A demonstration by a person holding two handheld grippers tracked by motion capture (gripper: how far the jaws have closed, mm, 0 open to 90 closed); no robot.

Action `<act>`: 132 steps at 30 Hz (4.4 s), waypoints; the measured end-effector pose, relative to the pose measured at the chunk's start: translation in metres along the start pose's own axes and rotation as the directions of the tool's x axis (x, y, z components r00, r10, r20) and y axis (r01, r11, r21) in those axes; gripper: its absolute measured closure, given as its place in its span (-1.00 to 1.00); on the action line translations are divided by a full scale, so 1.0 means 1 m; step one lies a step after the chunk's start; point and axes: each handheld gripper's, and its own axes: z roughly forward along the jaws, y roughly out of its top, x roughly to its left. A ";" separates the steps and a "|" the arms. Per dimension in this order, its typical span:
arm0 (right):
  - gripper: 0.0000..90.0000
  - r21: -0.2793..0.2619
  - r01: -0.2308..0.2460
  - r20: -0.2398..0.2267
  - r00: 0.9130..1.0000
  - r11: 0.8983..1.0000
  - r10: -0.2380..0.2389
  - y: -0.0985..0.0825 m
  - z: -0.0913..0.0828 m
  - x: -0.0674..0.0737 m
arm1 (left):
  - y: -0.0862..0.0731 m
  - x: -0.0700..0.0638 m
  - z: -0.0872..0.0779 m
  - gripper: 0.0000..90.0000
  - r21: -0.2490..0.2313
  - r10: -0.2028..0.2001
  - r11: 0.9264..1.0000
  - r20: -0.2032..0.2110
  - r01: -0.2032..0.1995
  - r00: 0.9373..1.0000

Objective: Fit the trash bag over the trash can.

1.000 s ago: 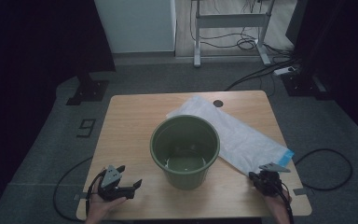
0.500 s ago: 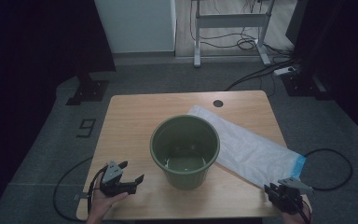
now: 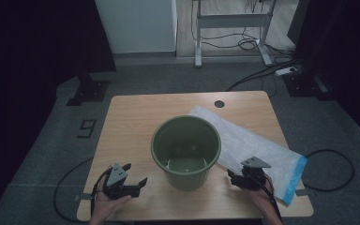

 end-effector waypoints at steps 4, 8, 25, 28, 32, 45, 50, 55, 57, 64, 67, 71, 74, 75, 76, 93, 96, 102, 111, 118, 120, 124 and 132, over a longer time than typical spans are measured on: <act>-0.52 0.026 0.000 -0.014 1.000 1.000 0.001 0.008 0.020 0.004 | -0.003 0.000 -0.005 -0.68 -0.003 -0.005 1.000 -0.007 0.005 1.000; -0.52 0.032 0.014 -0.013 1.000 0.999 -0.014 0.012 0.030 0.009 | -0.004 0.000 -0.006 -0.68 -0.001 -0.008 1.000 -0.009 0.008 1.000; 0.85 0.028 -0.038 0.055 0.998 0.999 0.037 0.007 0.030 0.003 | -0.008 0.001 -0.010 -0.68 0.007 -0.015 1.000 -0.028 0.015 1.000; 0.90 0.031 -0.073 0.067 0.995 0.997 0.071 -0.005 0.013 -0.001 | -0.008 0.001 -0.010 -0.68 0.006 -0.013 1.000 -0.029 0.013 0.999; 0.91 0.032 -0.101 0.077 0.992 0.994 0.098 -0.015 0.000 -0.008 | -0.008 0.000 -0.010 -0.68 0.007 -0.012 1.000 -0.028 0.013 1.000; -0.20 -0.047 -0.101 0.107 0.989 0.994 0.105 -0.016 -0.017 -0.004 | -0.006 -0.001 -0.012 -0.68 0.004 -0.006 1.000 -0.032 0.006 0.999; -0.46 -0.028 -0.055 0.080 0.995 0.998 0.057 0.000 0.004 0.006 | -0.005 -0.001 -0.013 -0.68 -0.002 -0.009 1.000 -0.027 0.008 1.000; -0.49 0.052 -0.055 0.095 0.994 0.997 0.050 0.003 0.027 0.007 | -0.006 -0.001 -0.012 -0.67 0.003 -0.004 1.000 -0.031 0.004 1.000; -0.45 0.051 -0.059 0.100 0.994 0.997 0.054 0.002 0.026 0.007 | -0.006 0.000 -0.013 -0.67 0.003 -0.006 1.000 -0.033 0.006 0.999; 0.37 0.022 -0.072 0.097 0.993 0.997 0.070 -0.005 0.015 -0.005 | -0.005 -0.002 -0.013 -0.67 0.001 0.001 1.000 -0.035 0.000 0.999; 0.55 0.019 -0.070 0.091 0.994 0.997 0.068 -0.007 0.014 -0.009 | -0.005 -0.003 -0.012 -0.67 0.003 0.003 1.000 -0.035 -0.003 0.999; 0.92 0.001 -0.088 0.073 0.993 0.996 0.088 -0.007 0.012 -0.014 | -0.004 -0.003 -0.013 -0.67 0.000 0.005 1.000 -0.035 -0.005 0.999; 0.95 -0.033 -0.099 0.068 0.993 0.995 0.101 -0.006 0.010 -0.015 | -0.004 -0.002 -0.013 -0.67 0.000 0.004 1.000 -0.037 -0.004 0.999; 0.96 -0.050 -0.108 0.064 0.992 0.993 0.111 -0.006 0.008 -0.015 | -0.005 -0.001 -0.013 -0.67 0.000 0.002 1.000 -0.038 -0.002 0.999; 0.96 -0.076 -0.119 0.060 0.990 0.990 0.124 -0.004 0.005 -0.017 | -0.004 -0.001 -0.013 -0.67 -0.001 0.001 1.000 -0.039 -0.001 0.999; 0.97 -0.399 -0.324 -0.124 0.946 0.858 0.300 0.028 -0.068 -0.050 | -0.003 -0.005 -0.011 -0.67 0.006 0.009 1.000 -0.034 -0.009 0.999; 0.97 -0.445 -0.321 -0.140 0.947 0.836 0.289 0.034 -0.083 -0.051 | -0.002 -0.006 -0.011 -0.67 0.000 0.008 1.000 -0.032 -0.008 0.999; 0.97 -0.507 -0.311 -0.176 0.950 0.804 0.256 0.045 -0.108 -0.047 | 0.001 -0.008 -0.012 -0.68 -0.013 -0.019 1.000 -0.022 0.019 1.000; 0.96 -0.577 -0.247 -0.184 0.968 0.779 0.171 0.061 -0.136 -0.035 | 0.003 -0.010 -0.012 -0.68 -0.019 -0.003 1.000 -0.015 0.002 1.000; 0.96 -0.613 -0.190 -0.153 0.981 0.767 0.120 0.074 -0.158 -0.032 | 0.002 -0.009 -0.012 -0.68 -0.023 -0.023 0.999 -0.013 0.022 1.000; 0.96 -0.617 -0.186 -0.157 0.981 0.765 0.111 0.078 -0.164 -0.031 | 0.003 -0.010 -0.012 -0.68 -0.027 -0.034 0.999 -0.005 0.034 0.999; 0.96 -0.630 -0.199 -0.168 0.979 0.751 0.118 0.087 -0.172 -0.032 | 0.004 -0.013 -0.011 -0.68 -0.021 -0.024 0.999 -0.005 0.024 1.000; 0.96 -0.671 -0.226 -0.182 0.974 0.706 0.138 0.103 -0.184 -0.024 | 0.002 -0.011 -0.009 -0.68 -0.005 -0.053 0.999 -0.016 0.053 0.998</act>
